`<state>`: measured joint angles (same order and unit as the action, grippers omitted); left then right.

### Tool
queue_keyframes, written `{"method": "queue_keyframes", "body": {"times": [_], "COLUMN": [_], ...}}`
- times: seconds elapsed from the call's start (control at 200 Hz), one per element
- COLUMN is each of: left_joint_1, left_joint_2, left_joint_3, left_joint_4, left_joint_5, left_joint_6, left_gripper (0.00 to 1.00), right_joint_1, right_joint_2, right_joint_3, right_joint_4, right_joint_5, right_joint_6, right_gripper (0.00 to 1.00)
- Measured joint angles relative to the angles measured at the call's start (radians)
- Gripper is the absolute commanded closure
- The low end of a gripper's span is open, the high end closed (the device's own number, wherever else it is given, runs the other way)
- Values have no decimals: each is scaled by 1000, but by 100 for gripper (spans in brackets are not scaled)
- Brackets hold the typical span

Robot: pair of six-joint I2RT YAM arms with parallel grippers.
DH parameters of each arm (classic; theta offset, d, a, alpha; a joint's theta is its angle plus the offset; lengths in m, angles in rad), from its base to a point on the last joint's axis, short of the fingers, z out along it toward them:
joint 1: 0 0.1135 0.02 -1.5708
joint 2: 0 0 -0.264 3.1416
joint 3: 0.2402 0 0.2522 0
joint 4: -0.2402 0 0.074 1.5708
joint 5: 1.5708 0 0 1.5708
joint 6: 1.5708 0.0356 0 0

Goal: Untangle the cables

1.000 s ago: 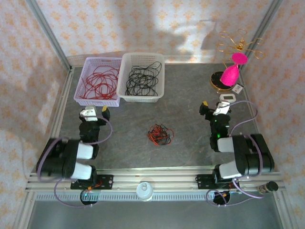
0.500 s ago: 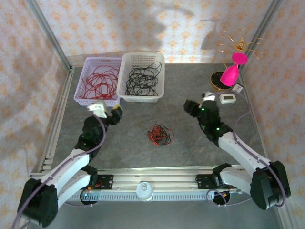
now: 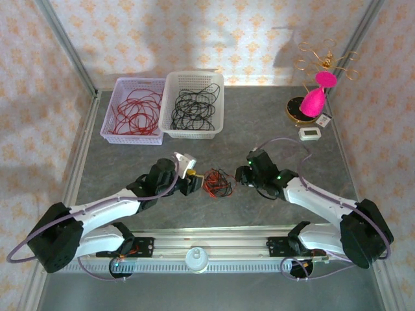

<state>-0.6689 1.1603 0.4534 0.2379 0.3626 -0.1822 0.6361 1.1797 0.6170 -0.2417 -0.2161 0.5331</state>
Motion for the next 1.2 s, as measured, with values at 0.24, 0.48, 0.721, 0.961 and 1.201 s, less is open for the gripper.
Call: {"method": "queue_keyframes", "body": {"times": [0.24, 0.48, 0.721, 0.961, 1.201], "left_joint_1": [-14, -84, -84, -84, -84], "left_joint_2": [20, 35, 140, 210, 239], "left_joint_3": [4, 14, 121, 180, 206], "left_joint_4": [-11, -18, -48, -107, -175], "left_joint_5": [50, 28, -6, -7, -12], "left_joint_6": [31, 166, 287, 342, 370], "left_gripper": [51, 62, 63, 51, 46], "right_joint_1": [10, 12, 14, 14, 14], "right_joint_2": [0, 0, -18, -67, -71], "right_joint_3": [10, 8, -16, -43, -57], "right_joint_4": [-13, -1, 7, 11, 16], "right_joint_5": [-100, -132, -144, -144, -148], "right_joint_6": [13, 28, 31, 33, 33], "right_gripper": [63, 76, 77, 77, 78]}}
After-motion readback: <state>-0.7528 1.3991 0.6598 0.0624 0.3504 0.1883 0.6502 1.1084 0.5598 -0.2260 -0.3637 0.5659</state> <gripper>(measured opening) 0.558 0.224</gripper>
